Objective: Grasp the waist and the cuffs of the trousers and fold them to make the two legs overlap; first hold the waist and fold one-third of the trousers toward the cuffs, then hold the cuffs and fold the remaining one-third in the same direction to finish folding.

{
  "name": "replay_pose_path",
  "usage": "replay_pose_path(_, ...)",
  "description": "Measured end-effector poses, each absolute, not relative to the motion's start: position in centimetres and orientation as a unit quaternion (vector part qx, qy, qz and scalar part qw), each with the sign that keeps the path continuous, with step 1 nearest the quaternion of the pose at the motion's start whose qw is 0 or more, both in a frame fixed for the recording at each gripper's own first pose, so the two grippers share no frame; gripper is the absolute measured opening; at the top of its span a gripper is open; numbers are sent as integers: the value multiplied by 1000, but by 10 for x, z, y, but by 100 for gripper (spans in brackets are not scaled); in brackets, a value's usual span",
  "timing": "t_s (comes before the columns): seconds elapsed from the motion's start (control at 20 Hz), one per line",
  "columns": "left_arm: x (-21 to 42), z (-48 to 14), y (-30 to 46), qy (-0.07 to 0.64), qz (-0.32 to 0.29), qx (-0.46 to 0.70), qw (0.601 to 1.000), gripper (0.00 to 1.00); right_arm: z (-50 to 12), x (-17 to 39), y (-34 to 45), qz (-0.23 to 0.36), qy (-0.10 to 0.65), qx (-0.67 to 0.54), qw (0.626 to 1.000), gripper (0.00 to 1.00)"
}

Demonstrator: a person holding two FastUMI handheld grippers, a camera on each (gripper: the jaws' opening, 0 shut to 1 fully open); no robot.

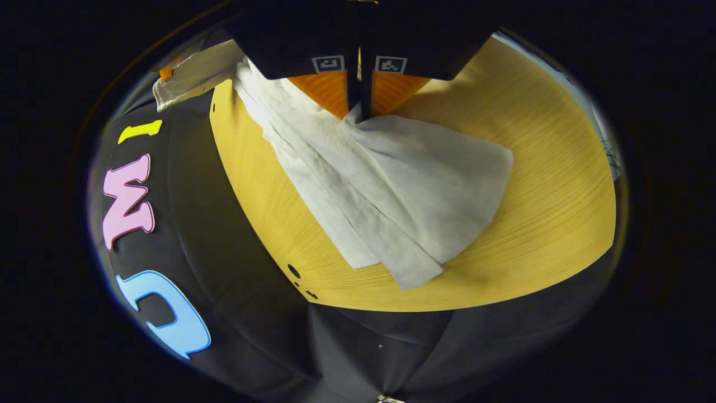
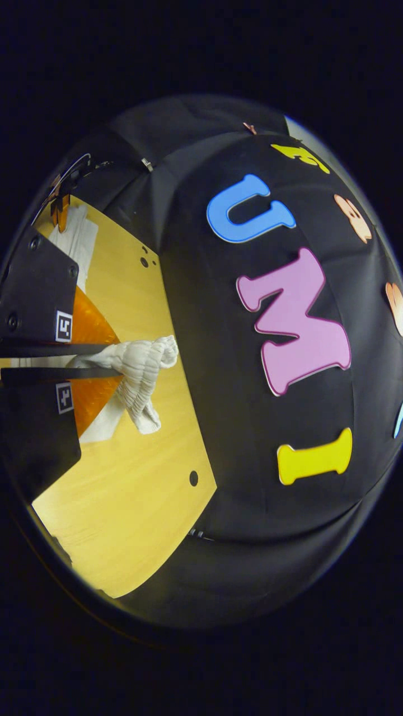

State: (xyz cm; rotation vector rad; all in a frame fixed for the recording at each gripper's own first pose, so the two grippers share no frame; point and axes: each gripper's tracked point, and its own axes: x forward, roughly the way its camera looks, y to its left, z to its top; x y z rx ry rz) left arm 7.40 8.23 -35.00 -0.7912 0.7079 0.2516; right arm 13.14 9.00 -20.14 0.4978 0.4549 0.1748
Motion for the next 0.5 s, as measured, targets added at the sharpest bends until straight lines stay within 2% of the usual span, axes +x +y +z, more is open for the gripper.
replay_pose_path(0.5,75,-350,82,341,101,-393,848,6,-246,106,208,182,273,124,936,11)
